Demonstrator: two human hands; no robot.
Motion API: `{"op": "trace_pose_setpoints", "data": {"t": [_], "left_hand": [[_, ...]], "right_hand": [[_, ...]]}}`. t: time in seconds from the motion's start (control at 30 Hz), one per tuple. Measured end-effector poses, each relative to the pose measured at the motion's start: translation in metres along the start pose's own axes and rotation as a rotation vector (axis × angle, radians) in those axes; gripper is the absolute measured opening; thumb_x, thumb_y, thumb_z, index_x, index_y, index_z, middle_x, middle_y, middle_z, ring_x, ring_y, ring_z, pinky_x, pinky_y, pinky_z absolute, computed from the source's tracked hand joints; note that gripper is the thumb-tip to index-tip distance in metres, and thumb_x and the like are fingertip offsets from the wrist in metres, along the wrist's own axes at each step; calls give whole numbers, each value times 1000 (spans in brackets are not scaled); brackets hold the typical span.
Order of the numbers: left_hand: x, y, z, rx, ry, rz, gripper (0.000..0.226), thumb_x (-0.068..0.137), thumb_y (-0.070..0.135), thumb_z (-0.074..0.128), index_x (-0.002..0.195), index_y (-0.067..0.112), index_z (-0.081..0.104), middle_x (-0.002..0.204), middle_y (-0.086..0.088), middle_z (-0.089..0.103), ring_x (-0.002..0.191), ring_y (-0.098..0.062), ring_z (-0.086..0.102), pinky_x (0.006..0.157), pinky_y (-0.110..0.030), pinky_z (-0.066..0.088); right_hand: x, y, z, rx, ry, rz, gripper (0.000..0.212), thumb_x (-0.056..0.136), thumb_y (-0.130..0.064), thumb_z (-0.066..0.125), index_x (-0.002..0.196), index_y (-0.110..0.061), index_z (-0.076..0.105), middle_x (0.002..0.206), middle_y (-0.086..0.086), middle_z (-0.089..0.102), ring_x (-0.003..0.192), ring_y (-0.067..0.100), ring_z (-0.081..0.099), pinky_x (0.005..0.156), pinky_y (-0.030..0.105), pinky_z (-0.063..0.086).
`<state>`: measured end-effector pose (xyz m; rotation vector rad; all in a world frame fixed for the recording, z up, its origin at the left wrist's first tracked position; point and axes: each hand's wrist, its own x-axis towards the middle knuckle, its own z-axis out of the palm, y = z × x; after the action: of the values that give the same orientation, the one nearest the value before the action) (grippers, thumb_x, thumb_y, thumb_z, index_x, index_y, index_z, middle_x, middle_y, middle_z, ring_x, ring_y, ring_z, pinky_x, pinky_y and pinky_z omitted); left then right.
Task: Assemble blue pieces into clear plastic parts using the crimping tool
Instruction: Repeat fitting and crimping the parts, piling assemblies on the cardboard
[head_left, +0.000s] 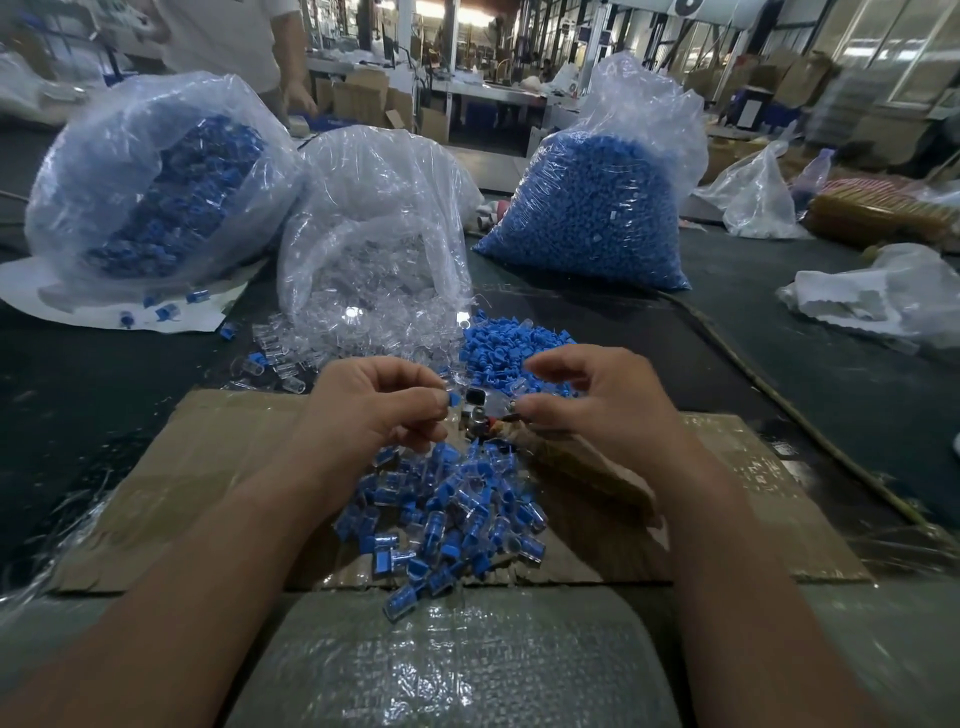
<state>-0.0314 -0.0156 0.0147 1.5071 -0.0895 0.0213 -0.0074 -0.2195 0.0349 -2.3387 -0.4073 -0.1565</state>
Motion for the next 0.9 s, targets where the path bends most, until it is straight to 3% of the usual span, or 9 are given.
{"op": "trace_pose_setpoints", "data": {"t": [0.13, 0.23, 0.3, 0.43, 0.57, 0.7, 0.9], "left_hand": [[0, 0, -1, 5, 19, 16, 12, 76, -4, 64, 69, 6, 65, 55, -3, 65, 49, -11, 62, 47, -18, 49], [0, 1, -1, -5, 21, 26, 11, 76, -4, 63, 70, 5, 64, 55, -3, 65, 49, -11, 61, 47, -18, 50], [0, 1, -1, -11, 29, 27, 11, 77, -4, 63, 70, 5, 63, 55, -2, 65, 49, -11, 61, 47, -19, 50], [0, 0, -2, -17, 28, 15, 11, 78, -4, 61, 72, 5, 62, 56, -2, 65, 50, -11, 62, 47, -18, 50], [2, -2, -3, -23, 39, -8, 11, 80, -5, 58, 76, 5, 60, 56, 0, 66, 52, -10, 63, 48, -18, 51], [3, -3, -3, -4, 55, 14, 14, 83, -6, 53, 77, 6, 57, 55, 3, 65, 52, -8, 63, 48, -17, 51], [3, -5, -3, 88, 132, 119, 18, 87, -4, 52, 77, 10, 57, 57, 6, 65, 55, -4, 62, 49, -15, 49]], "right_hand": [[-1, 21, -19, -193, -262, 305, 64, 66, -35, 80, 123, -31, 51, 110, -15, 49, 93, 2, 46, 76, 23, 34], [-2, 21, -14, -295, -425, 351, 81, 58, -39, 84, 128, -31, 44, 117, -10, 44, 100, 7, 42, 82, 29, 39], [0, 19, -10, -347, -404, 337, 81, 57, -40, 84, 128, -29, 45, 116, -9, 42, 105, 12, 40, 89, 33, 40], [1, 13, -9, -300, -354, 331, 44, 63, -34, 80, 101, -31, 57, 90, -14, 50, 82, 7, 48, 71, 29, 45], [4, 8, 2, -517, -274, 291, 15, 72, -26, 66, 85, -27, 60, 83, -4, 54, 76, 12, 50, 72, 36, 51], [4, 12, 8, -568, -204, 255, 14, 76, -19, 59, 87, -27, 53, 86, -5, 50, 77, 12, 48, 73, 36, 49], [4, 9, 10, -441, 13, 65, 17, 81, -27, 59, 87, -27, 43, 82, -8, 48, 72, 12, 45, 59, 30, 35]]}}
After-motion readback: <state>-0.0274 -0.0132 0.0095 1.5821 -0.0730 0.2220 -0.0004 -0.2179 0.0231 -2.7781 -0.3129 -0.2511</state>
